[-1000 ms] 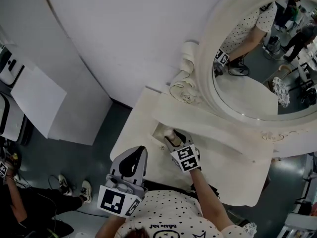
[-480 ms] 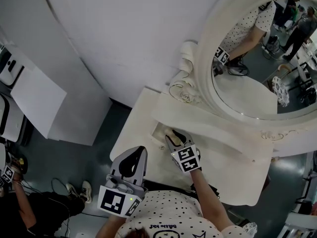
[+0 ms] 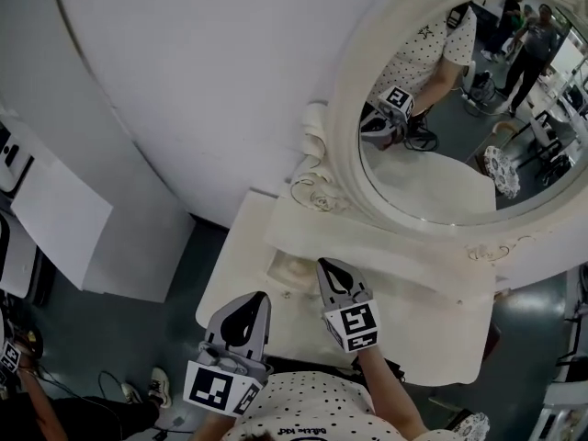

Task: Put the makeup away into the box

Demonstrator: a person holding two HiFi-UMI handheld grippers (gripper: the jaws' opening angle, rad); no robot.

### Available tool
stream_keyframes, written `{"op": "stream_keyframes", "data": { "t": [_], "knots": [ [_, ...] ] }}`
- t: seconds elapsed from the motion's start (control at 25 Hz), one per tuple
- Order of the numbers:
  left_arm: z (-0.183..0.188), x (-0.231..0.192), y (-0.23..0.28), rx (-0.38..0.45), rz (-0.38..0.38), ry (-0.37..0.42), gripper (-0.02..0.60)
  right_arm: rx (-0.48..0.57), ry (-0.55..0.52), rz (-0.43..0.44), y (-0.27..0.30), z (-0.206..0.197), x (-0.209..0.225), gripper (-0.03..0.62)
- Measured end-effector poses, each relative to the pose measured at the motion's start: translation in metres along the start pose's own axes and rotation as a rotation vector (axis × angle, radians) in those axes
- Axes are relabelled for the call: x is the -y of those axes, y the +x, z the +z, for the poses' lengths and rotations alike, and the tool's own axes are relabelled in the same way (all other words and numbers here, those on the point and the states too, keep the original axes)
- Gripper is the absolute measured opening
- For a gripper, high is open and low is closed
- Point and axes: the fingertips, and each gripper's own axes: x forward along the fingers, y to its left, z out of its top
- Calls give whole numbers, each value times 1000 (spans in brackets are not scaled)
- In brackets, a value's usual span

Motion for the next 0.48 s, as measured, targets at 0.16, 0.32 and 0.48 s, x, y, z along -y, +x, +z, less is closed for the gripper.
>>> {"op": "stream_keyframes", "data": {
  "t": [0.16,0.32,0.48],
  "knots": [
    [2,23,6,5,-61,5,5,102,18,-82,-53,32,16,5],
    [3,48,21,22,-173,11,5,215,34,-201,-117,66,34,5],
    [2,75,29,21,-262,20,5,291,53,-291,-185,86,38,5]
  ]
}}
